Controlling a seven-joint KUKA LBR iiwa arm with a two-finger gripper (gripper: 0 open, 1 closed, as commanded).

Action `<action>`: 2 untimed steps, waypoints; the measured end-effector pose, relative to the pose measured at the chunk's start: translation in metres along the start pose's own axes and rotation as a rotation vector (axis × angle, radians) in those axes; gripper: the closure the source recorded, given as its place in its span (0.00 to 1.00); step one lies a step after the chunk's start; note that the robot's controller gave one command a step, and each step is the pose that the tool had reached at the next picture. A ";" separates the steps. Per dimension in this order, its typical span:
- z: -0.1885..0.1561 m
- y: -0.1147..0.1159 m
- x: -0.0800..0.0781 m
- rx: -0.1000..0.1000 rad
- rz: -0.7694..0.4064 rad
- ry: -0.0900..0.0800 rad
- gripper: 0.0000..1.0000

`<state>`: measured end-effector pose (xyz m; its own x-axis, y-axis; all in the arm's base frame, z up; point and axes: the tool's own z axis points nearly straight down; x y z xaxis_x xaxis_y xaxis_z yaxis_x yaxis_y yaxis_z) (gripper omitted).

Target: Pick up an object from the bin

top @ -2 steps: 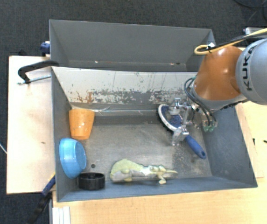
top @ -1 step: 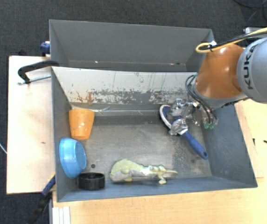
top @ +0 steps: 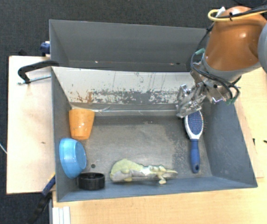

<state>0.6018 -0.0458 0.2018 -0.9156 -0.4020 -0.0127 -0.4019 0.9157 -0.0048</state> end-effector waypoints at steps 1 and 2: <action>0.057 0.070 -0.004 -0.008 0.257 0.014 1.00; 0.055 0.067 -0.004 -0.004 0.260 0.011 0.00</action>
Offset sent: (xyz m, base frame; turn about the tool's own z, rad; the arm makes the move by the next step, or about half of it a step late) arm -0.0230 0.0616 -0.0563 0.2613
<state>0.5798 0.0170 0.1465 -0.9883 -0.1527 -0.0023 -0.1527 0.9883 0.0011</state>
